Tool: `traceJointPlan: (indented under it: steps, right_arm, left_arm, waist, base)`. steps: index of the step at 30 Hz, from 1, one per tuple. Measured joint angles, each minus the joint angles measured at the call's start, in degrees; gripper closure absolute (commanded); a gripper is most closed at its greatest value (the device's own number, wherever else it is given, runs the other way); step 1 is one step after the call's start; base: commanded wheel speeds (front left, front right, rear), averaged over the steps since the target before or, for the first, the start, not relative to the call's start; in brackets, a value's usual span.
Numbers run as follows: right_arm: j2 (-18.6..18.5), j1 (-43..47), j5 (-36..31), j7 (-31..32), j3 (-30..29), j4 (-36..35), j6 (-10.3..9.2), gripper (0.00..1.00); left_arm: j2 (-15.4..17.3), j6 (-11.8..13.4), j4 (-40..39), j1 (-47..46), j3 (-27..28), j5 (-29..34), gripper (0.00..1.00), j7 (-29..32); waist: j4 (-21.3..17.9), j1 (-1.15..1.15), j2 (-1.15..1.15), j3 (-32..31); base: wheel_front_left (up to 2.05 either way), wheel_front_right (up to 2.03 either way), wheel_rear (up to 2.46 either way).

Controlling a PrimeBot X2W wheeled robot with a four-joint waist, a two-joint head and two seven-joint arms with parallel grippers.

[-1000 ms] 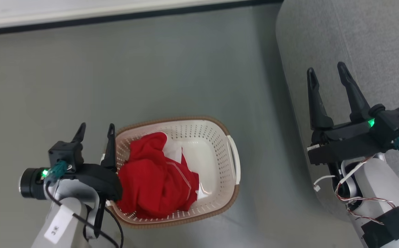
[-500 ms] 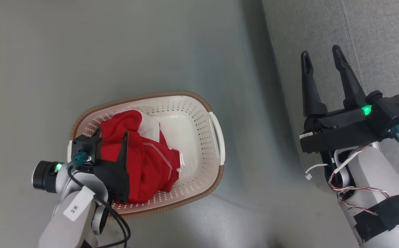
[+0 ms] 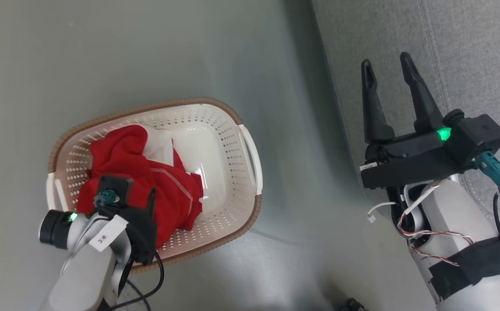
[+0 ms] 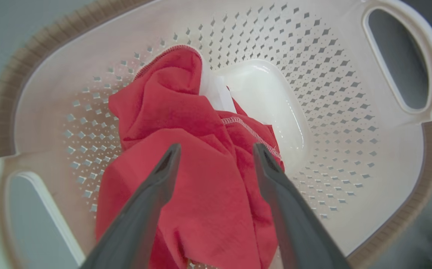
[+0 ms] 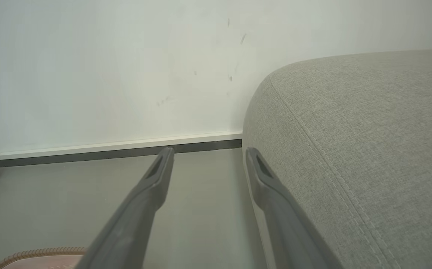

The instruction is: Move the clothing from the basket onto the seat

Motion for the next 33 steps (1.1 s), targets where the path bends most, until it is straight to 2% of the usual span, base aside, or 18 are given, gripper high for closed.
traceJointPlan:
  steps: [13, 19, 20, 21, 23, 24, 33]
  right_arm:
    - [1.7, -1.5, 0.0, -0.3, 0.4, 1.3, 1.02, 0.0]
    - [2.2, -2.1, 0.0, -0.4, 0.3, 1.7, 1.36, 0.0]
    - [2.2, -2.1, 0.0, -0.4, 0.2, 1.7, 1.52, 0.0]
    - [2.3, -2.1, 0.0, -0.4, 0.2, 1.8, 1.52, 0.0]
    - [2.3, -2.1, 0.0, -0.4, 0.2, 1.8, 1.53, 0.0]
    - [2.4, -2.1, 0.0, -0.4, 0.1, 1.8, 1.55, 0.0]
    - [2.4, -2.2, -0.1, -0.4, -0.8, 2.8, 2.02, 0.0]
  left_arm:
    - [2.9, -0.1, 8.4, -4.0, -2.0, 2.9, 0.0, 5.7]
    - [2.6, 0.0, 11.5, -5.7, -2.4, 3.0, 0.0, 8.5]
    - [2.5, 0.0, 11.8, -5.7, -2.4, 3.0, 0.48, 8.8]
    - [2.5, 0.0, 12.1, -5.8, -2.4, 3.0, 0.55, 9.0]
    - [2.4, 0.0, 12.8, -6.2, -2.5, 3.0, 0.95, 9.4]
    - [2.3, 0.0, 13.1, -6.6, -2.6, 3.0, 1.0, 9.6]
    - [1.0, 0.0, 14.9, -7.8, -2.9, 3.2, 1.0, 9.5]
  waist:
    - [-2.9, 0.0, 0.0, 3.6]
    - [-3.6, 0.0, 0.0, 4.4]
    - [-3.7, 0.0, -0.01, 4.5]
    - [-3.7, 0.0, 0.0, 4.5]
    - [-3.8, 0.0, -0.01, 4.5]
    - [-3.8, 0.0, -0.01, 4.6]
    - [-3.4, 0.0, -0.01, 3.7]
  base:
    - [0.0, 0.0, 0.0]
    - [0.0, 0.0, 0.0]
    - [0.0, 0.0, 0.0]
    - [0.0, 0.0, 0.0]
    - [0.0, 0.0, 0.0]
    - [0.0, 0.0, 0.0]
    - [0.0, 0.0, 0.0]
